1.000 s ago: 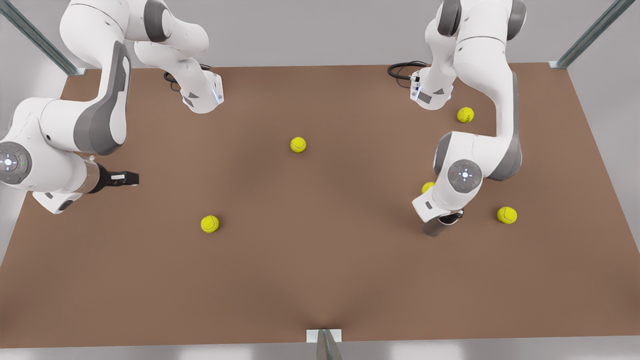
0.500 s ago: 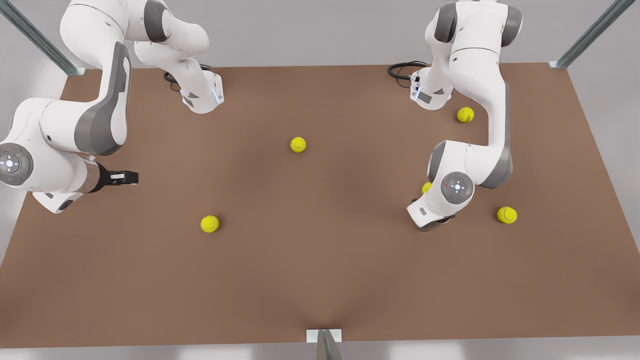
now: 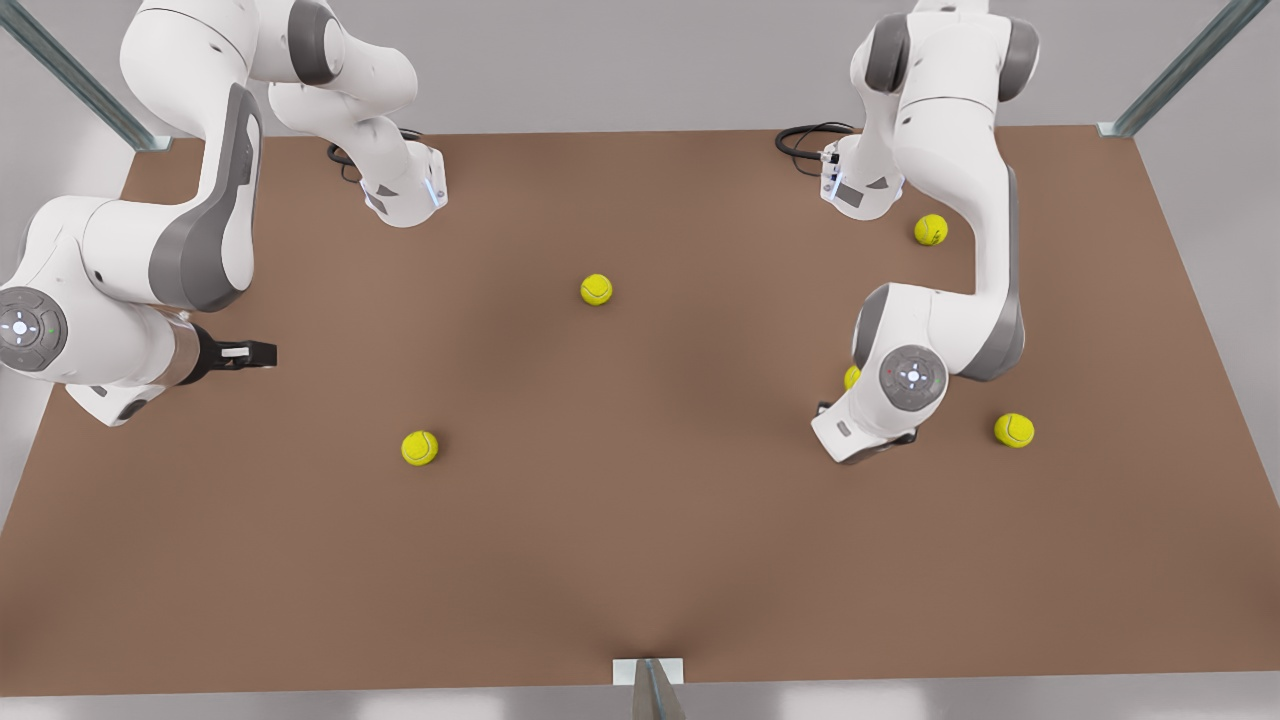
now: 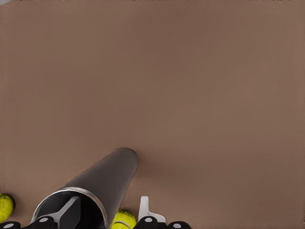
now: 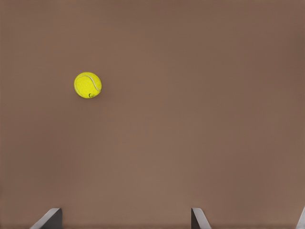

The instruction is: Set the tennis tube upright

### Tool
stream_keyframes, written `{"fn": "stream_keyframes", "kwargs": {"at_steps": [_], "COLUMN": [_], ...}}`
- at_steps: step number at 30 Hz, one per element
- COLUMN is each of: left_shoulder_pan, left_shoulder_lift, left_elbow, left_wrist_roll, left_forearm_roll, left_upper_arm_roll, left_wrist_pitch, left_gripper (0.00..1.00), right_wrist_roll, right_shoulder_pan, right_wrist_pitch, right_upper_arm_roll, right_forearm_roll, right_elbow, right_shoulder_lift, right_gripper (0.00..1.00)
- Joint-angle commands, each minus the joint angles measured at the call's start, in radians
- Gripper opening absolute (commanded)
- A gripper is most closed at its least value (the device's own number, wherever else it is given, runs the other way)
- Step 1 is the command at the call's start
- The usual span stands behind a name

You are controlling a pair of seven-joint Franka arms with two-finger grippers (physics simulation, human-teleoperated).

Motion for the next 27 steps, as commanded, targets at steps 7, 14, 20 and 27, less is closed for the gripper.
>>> {"fn": "stream_keyframes", "kwargs": {"at_steps": [7, 14, 20, 27], "left_shoulder_pan": [0.031, 0.061, 0.061, 0.059], "left_shoulder_lift": [0.003, -0.005, -0.008, -0.01], "left_elbow": [0.017, 0.016, 0.016, 0.016], "left_wrist_roll": [0.013, 0.038, 0.036, 0.033], "left_forearm_roll": [0.003, 0.001, 0.001, -0.005], "left_upper_arm_roll": [0.005, 0.005, 0.005, 0.005], "left_wrist_pitch": [-0.057, -0.109, -0.137, -0.139], "left_gripper": [0.75, 0.75, 0.75, 0.76], "right_wrist_roll": [0.0, 0.0, 0.0, 0.0], "right_shoulder_pan": [0.0, 0.0, 0.002, 0.003], "right_wrist_pitch": [-0.002, -0.011, -0.014, -0.016], "right_upper_arm_roll": [-0.001, -0.001, -0.001, -0.001], "right_forearm_roll": [-0.001, -0.001, -0.002, -0.002], "right_elbow": [0.0, 0.0, 0.0, 0.002], "right_shoulder_lift": [-0.001, -0.003, -0.003, -0.003], "right_gripper": [1.0, 1.0, 1.0, 1.0]}}
